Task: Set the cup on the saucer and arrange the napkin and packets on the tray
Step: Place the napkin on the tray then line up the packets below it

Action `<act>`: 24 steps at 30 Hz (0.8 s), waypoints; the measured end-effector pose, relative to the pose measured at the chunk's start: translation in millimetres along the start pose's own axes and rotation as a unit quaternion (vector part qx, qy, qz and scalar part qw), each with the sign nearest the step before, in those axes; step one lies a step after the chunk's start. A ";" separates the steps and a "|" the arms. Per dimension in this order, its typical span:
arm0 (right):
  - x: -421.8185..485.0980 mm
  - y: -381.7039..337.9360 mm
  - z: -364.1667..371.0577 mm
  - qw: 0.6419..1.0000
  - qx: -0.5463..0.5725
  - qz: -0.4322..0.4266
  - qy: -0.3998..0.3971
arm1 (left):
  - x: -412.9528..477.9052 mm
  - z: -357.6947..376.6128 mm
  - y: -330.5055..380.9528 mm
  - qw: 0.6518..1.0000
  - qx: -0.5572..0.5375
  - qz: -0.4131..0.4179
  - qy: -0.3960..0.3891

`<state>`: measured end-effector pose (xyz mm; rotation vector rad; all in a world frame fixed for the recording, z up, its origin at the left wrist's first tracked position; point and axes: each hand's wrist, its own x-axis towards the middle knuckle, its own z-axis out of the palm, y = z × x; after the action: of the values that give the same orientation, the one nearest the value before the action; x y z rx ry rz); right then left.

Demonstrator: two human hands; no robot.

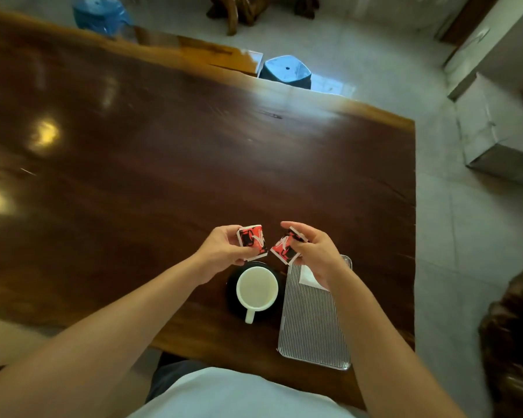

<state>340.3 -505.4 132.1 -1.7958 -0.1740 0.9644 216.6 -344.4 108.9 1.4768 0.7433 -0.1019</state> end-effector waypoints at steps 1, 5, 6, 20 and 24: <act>-3.8 0.0 -2.5 0.999 -0.035 0.000 -0.021 | -3.0 2.9 1.8 1.000 0.005 0.003 -0.026; -16.4 -2.4 -5.8 0.999 -0.038 -0.003 -0.038 | -11.9 18.0 6.0 0.991 0.068 0.003 -0.115; -18.4 -1.8 -5.6 0.999 -0.030 -0.006 -0.034 | -14.2 22.3 6.7 0.989 0.089 0.010 -0.118; -29.7 11.1 -18.2 0.960 0.228 0.016 -0.164 | -22.2 26.0 18.2 0.987 0.028 0.018 -0.154; -31.3 15.3 -28.2 0.940 0.250 0.023 -0.233 | -23.5 16.6 21.7 0.968 0.015 -0.013 -0.252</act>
<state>334.0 -549.1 139.5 -1.0945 -0.1636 1.3246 215.5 -365.5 138.1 1.3886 0.3477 -0.4924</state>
